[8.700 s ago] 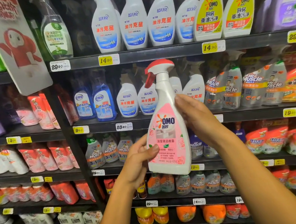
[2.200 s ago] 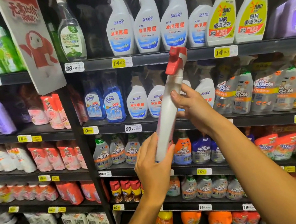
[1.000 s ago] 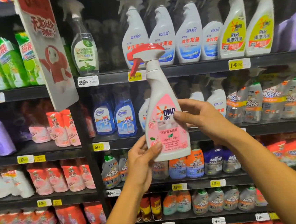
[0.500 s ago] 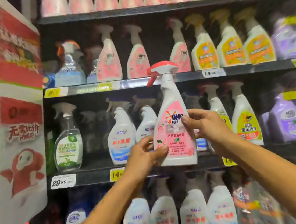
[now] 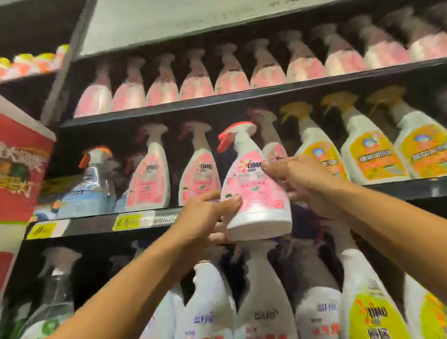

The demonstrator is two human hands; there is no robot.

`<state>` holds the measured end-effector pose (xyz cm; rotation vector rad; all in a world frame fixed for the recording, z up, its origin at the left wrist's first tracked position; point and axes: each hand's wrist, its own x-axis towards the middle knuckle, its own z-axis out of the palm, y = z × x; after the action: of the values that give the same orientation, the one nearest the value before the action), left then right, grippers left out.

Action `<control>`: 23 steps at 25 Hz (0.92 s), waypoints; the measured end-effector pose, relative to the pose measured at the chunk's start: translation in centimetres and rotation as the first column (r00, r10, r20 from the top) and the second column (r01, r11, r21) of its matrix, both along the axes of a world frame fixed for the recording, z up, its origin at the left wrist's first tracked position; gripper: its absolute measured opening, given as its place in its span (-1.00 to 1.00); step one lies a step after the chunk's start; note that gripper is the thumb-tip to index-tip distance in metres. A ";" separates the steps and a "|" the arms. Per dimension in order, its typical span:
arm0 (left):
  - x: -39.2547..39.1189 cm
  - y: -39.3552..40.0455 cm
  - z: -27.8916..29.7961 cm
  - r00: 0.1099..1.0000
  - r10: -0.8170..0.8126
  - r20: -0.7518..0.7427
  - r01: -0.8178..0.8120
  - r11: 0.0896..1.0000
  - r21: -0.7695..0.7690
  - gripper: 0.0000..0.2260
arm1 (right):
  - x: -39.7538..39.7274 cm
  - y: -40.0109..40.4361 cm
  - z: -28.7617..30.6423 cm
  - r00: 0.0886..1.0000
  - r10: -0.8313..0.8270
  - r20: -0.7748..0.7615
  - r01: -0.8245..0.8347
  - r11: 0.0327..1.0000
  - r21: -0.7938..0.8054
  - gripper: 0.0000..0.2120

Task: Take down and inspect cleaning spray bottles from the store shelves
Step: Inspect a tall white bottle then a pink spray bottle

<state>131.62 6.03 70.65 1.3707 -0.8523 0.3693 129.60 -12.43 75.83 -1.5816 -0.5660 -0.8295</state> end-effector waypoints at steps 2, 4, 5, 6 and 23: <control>0.6 -0.2 2.0 0.999 0.033 0.004 -0.033 0.999 0.040 -0.86 | 1.4 -0.2 2.1 1.000 -0.021 -0.011 0.021 1.000 -0.023 -0.72; 1.2 -0.1 4.0 0.996 0.083 0.023 -0.085 0.993 0.076 -0.79 | 2.5 -0.2 3.9 0.999 -0.037 -0.001 0.037 0.998 -0.058 -0.74; 1.5 0.1 5.0 0.993 0.107 0.044 -0.111 0.989 0.093 -0.76 | 2.9 -0.1 4.7 0.999 -0.043 0.005 0.043 0.997 -0.063 -0.76; 1.8 0.3 6.1 0.989 0.129 0.070 -0.136 0.985 0.107 -0.74 | 3.3 0.1 5.6 0.999 -0.051 0.009 0.051 0.997 -0.061 -0.77; 7.3 2.6 10.6 0.953 0.200 0.229 -0.263 0.919 0.294 -0.87 | 7.6 2.7 8.8 0.972 -0.230 -0.055 0.224 0.970 -0.096 -0.72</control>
<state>138.93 8.62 81.22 1.7705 -0.9410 0.5750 137.17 -9.75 84.61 -1.7722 -0.3829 -0.9287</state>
